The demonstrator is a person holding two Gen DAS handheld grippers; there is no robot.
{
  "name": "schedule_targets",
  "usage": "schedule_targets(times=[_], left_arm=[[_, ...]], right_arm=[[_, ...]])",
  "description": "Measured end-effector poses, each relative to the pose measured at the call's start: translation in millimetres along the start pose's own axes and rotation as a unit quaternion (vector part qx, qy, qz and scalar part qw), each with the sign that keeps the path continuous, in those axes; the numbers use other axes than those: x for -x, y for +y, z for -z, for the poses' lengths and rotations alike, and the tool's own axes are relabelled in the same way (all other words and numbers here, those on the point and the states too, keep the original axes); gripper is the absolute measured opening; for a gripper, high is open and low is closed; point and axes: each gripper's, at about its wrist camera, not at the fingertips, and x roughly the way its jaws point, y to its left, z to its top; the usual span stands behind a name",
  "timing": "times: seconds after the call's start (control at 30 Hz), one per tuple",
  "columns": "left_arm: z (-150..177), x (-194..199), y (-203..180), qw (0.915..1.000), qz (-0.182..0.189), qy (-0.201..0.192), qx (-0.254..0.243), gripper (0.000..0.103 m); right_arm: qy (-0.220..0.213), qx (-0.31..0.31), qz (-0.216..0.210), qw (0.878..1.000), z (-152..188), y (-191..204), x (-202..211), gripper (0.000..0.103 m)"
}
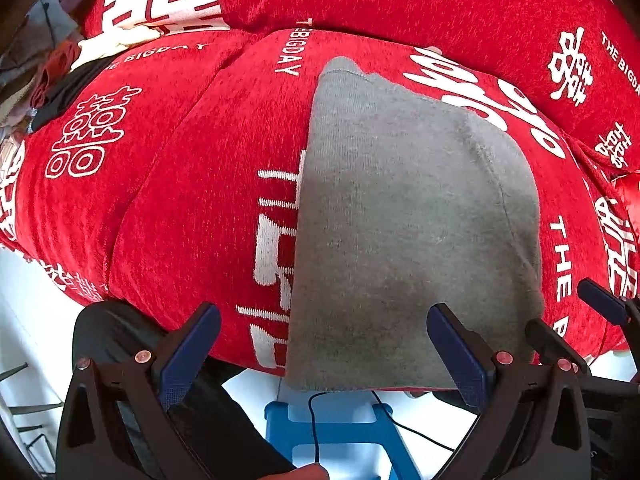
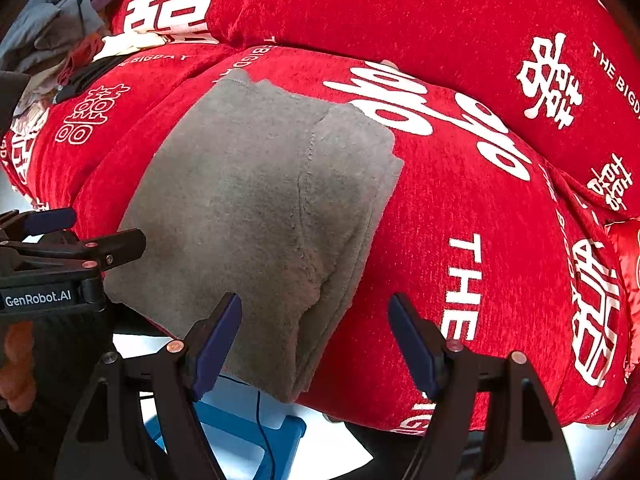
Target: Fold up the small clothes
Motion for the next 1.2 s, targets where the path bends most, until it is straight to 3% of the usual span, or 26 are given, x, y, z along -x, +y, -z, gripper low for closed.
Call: schedule_targets(times=[1.2], left_arm=[[1,-2,12,0.9997,0.024,0.0,0.011,0.103]], right_arm=[[0.009,0.035,0.018,0.999,-8,21,2,0.078]])
